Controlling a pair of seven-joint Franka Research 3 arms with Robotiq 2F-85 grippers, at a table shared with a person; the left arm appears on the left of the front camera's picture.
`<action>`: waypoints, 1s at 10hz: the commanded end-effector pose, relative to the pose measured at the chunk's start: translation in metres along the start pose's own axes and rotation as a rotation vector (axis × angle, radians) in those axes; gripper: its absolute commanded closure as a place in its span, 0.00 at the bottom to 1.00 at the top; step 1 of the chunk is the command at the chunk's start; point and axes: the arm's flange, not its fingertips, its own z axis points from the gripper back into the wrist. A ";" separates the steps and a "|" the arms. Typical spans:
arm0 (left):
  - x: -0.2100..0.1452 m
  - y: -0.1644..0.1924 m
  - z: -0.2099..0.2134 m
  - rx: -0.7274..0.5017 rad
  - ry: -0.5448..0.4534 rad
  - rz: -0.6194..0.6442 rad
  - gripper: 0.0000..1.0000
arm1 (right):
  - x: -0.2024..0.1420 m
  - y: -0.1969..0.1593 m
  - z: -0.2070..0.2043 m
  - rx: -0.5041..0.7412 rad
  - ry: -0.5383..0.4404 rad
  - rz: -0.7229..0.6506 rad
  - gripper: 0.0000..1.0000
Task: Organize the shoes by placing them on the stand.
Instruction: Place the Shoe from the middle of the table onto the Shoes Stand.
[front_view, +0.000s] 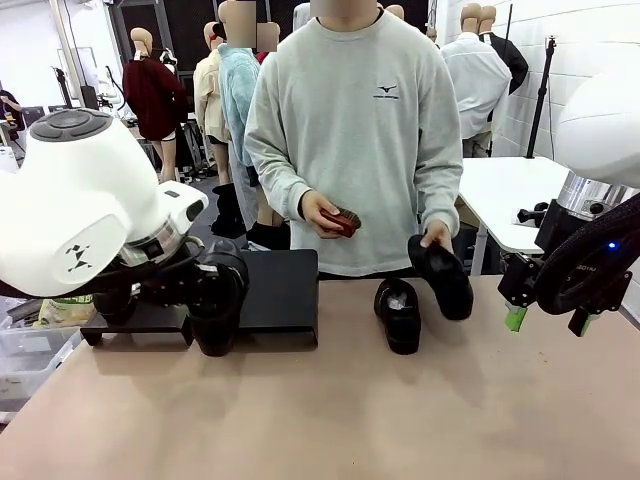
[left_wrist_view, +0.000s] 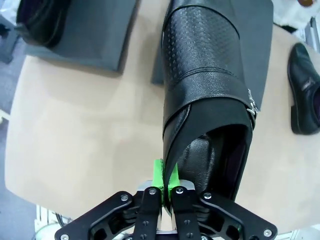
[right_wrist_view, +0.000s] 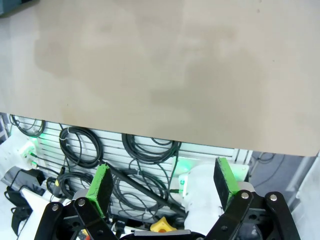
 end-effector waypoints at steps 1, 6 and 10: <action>0.047 0.027 -0.023 0.007 -0.094 -0.020 1.00 | 0.001 -0.001 0.001 0.001 0.005 0.017 0.00; 0.113 0.066 -0.065 0.048 -0.116 -0.105 1.00 | 0.001 -0.001 0.001 0.001 0.005 0.017 0.00; 0.149 0.084 -0.098 0.136 -0.131 -0.070 1.00 | 0.001 -0.001 0.001 0.001 0.005 0.017 0.00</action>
